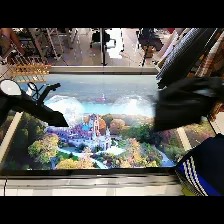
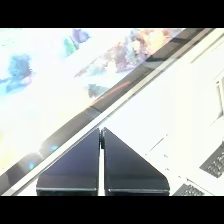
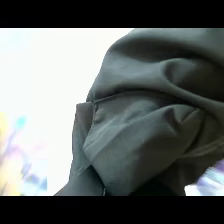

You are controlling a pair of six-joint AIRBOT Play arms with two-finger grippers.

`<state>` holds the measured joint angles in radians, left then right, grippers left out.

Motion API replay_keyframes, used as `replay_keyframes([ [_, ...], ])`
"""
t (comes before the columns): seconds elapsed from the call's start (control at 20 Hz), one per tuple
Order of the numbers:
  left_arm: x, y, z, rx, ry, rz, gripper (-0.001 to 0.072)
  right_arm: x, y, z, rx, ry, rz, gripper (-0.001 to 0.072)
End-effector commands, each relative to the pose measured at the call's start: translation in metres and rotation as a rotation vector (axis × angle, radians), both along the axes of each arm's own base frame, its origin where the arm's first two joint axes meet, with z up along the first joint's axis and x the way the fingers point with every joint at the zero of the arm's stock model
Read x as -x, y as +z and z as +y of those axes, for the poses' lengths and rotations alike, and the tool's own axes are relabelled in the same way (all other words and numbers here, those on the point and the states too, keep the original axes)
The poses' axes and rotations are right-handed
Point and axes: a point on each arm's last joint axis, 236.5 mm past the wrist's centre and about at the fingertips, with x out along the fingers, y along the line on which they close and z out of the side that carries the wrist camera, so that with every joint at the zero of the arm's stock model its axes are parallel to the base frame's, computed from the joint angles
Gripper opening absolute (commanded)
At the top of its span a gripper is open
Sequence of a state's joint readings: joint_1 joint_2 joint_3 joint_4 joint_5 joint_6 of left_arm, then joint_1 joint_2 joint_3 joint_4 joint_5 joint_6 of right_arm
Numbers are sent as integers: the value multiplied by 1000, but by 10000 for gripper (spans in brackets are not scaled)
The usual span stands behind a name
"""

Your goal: Fold the clothes and pants, and hang the long-sleeved shirts on hangers.

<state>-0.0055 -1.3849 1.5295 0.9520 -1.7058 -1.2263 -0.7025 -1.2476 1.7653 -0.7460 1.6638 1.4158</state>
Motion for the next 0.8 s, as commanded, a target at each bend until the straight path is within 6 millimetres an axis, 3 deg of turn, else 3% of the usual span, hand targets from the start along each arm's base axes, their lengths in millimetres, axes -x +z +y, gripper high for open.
replay_keyframes([
  [0.0, 4, 4, 4, -9, -13, -17, 12, 98, -1, -98, 34, -339, 74, 13],
  [0.05, 4, 3, 3, -6, -24, -24, 12, 120, -11, -125, 3, -464, 86, 13],
  [0.15, 3, 2, 3, -6, -29, -25, 12, 167, -53, -150, -116, -631, 156, 15],
  [0.2, 2, 2, 3, -6, -27, -27, 12, 188, -82, -153, -168, -688, 215, 15],
  [0.35, 1, 1, 3, -5, -28, -27, 12, 264, -192, -140, -249, -839, 560, 15],
  [0.45, 1, 0, 3, -5, -28, -26, 12, 308, -243, -133, -265, -927, 737, 15],
  [0.6, 1, 0, 3, -5, -27, -26, 12, 358, -291, -147, -156, -1080, 904, 17],
  [0.65, 1, 0, 3, -5, -27, -26, 12, 361, -296, -161, -119, -1110, 888, 20],
  [0.7, 1, 0, 3, -5, -26, -26, 12, 360, -299, -174, -84, -1129, 862, 121],
  [0.75, 1, 0, 3, -5, -26, -25, 12, 359, -298, -184, -43, -1117, 844, 321],
])
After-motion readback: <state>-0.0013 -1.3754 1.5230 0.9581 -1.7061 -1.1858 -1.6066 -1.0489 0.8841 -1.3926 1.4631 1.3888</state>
